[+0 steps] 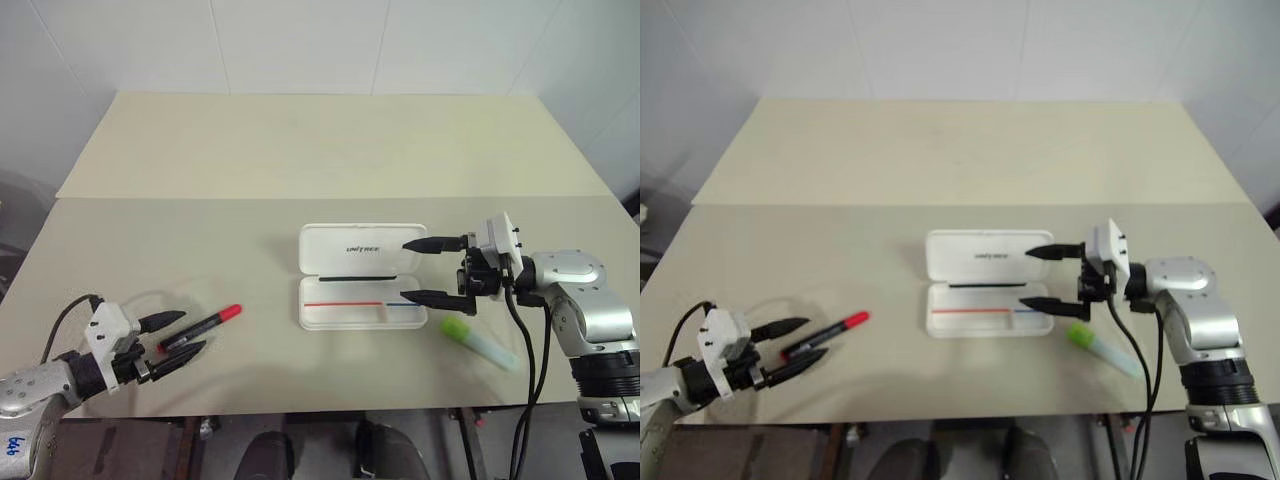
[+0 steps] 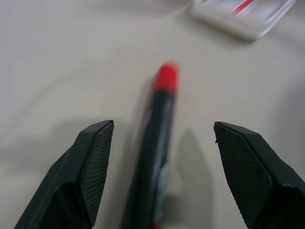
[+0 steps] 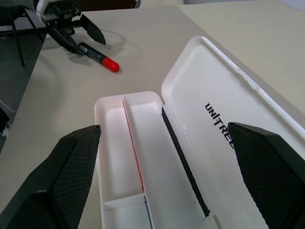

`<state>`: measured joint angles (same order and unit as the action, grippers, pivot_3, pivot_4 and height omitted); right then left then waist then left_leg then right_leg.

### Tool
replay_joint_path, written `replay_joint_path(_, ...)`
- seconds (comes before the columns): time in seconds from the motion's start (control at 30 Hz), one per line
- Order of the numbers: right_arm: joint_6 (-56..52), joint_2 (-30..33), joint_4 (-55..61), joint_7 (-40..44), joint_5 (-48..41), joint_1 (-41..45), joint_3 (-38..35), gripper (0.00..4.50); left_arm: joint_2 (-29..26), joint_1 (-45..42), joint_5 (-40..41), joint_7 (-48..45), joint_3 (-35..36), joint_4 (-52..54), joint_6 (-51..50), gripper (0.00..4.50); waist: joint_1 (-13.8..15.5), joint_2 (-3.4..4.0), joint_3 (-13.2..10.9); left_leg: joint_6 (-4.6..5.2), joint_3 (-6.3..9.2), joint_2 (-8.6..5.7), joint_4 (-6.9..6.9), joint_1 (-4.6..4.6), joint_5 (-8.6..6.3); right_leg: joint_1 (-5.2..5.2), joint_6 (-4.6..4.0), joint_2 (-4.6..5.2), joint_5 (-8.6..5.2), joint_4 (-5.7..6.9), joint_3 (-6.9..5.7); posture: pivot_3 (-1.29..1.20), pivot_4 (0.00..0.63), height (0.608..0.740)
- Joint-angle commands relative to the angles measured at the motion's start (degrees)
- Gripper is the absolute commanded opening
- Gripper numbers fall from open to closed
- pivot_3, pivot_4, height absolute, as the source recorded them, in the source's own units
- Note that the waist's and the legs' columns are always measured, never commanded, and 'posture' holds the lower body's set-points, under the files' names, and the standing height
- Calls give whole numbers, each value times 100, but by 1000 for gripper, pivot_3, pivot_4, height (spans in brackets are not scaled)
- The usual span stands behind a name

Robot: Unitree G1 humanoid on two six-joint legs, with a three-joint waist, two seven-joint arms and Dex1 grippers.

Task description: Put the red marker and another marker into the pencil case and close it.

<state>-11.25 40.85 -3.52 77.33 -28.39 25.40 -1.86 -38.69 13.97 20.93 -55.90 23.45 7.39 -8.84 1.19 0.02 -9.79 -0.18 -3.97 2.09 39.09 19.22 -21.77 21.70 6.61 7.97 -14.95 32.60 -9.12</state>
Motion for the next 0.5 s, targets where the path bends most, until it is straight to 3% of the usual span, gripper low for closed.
replay_joint_path(0.03, -10, 88, 259, -27, -98, -48, -182, 4500, 56, -107, -215, 154, -147, -216, 404, 3598, 5, 0, 0, 0, 0, 0, 0, 0, 0, 0, 0, 0, 0, 1, 0, 0, 150, 740)
replay_joint_path(0.27, -119, 409, 591, 296, -310, -232, -305, 4500, 126, -476, -459, 487, -510, -489, 553, 3598, 25, 6, 2, 3, 4, -7, 0, -2, -1, 1, 0, 13, 0, 16, -2, 0, 150, 740)
replay_joint_path(0.5, -526, 336, 963, 230, -826, -303, -383, 4500, 128, -697, -485, 541, -781, -579, 478, 3598, 41, 7, 6, 10, 9, -19, 3, -6, 4, -1, 0, 31, 0, 28, -4, 0, 150, 740)
